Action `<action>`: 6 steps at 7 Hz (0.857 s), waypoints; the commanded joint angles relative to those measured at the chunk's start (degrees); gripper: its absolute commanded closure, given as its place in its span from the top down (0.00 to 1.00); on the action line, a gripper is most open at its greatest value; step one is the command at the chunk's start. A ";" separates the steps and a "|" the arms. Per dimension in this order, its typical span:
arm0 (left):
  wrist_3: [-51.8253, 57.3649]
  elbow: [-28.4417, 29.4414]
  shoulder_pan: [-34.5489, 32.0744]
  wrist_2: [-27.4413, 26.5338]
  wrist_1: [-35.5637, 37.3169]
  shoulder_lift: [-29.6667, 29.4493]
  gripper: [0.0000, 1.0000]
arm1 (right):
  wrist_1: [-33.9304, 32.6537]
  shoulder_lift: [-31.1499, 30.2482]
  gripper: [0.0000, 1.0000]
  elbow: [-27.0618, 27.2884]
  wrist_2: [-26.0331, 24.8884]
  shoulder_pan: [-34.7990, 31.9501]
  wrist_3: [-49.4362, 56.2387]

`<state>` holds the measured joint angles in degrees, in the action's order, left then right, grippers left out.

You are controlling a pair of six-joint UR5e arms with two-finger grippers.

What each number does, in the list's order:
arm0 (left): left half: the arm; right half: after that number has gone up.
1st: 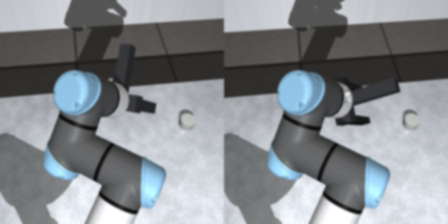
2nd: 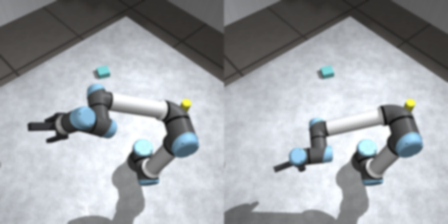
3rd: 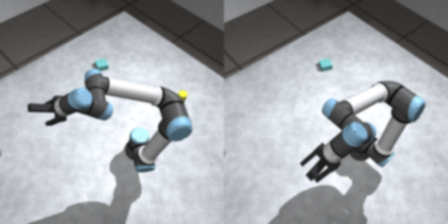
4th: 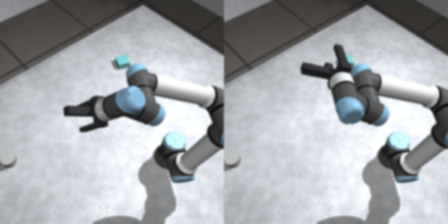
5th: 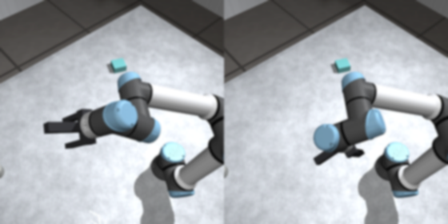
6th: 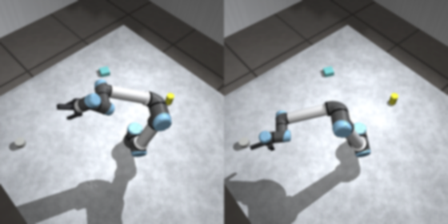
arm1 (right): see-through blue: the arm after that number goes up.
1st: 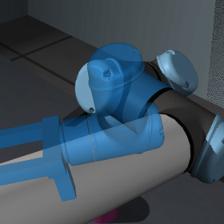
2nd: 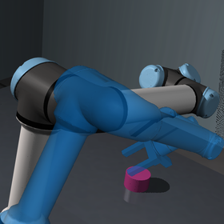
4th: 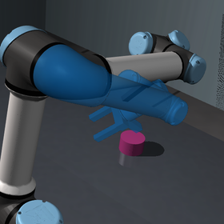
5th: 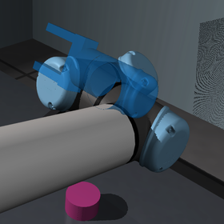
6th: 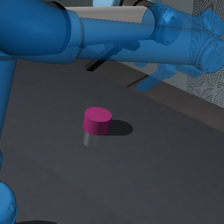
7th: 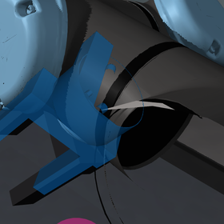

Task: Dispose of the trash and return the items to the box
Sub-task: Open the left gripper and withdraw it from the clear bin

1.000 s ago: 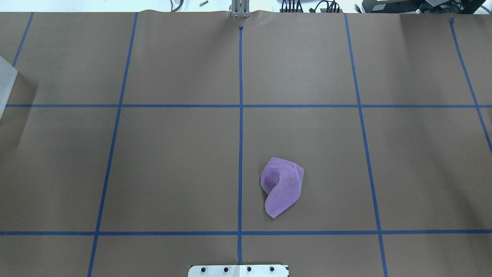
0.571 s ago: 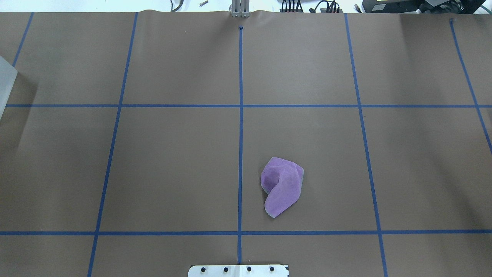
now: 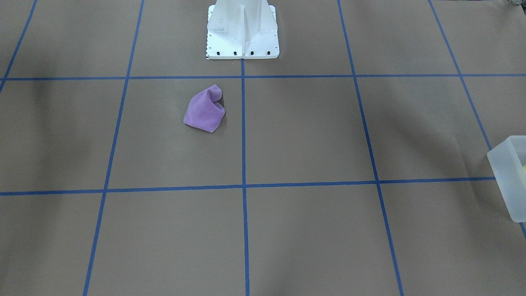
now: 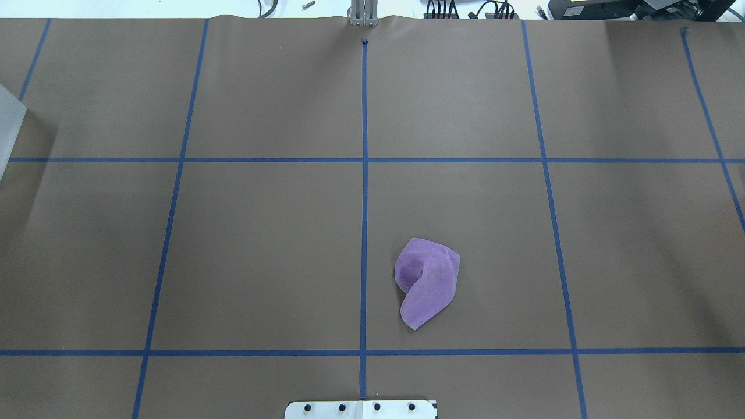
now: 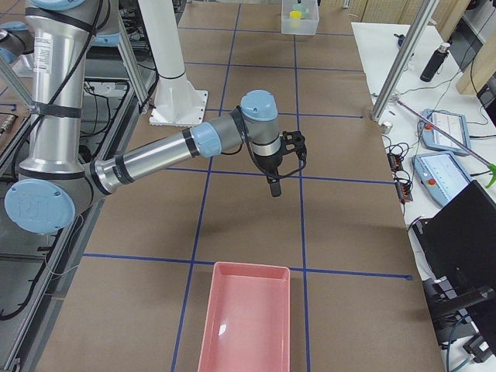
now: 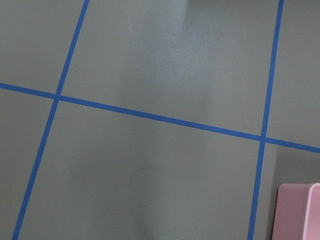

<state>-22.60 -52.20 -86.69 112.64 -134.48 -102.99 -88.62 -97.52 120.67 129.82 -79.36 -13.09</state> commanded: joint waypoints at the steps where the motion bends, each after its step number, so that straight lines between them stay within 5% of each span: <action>1: 2.20 -6.11 -1.54 7.81 4.98 0.95 0.99 | 0.02 0.05 1.00 0.09 0.00 0.00 0.00; 4: 3.09 -32.01 -2.34 22.06 12.13 17.59 0.99 | 0.02 0.05 1.00 0.09 0.08 0.00 0.00; 6: 11.90 -41.89 -2.08 27.43 15.01 27.19 0.99 | 0.02 0.14 1.00 0.18 0.08 0.00 -0.09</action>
<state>-16.56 -87.83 -88.81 136.69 -121.87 -81.76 -88.59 -97.46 120.82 129.90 -79.36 -13.11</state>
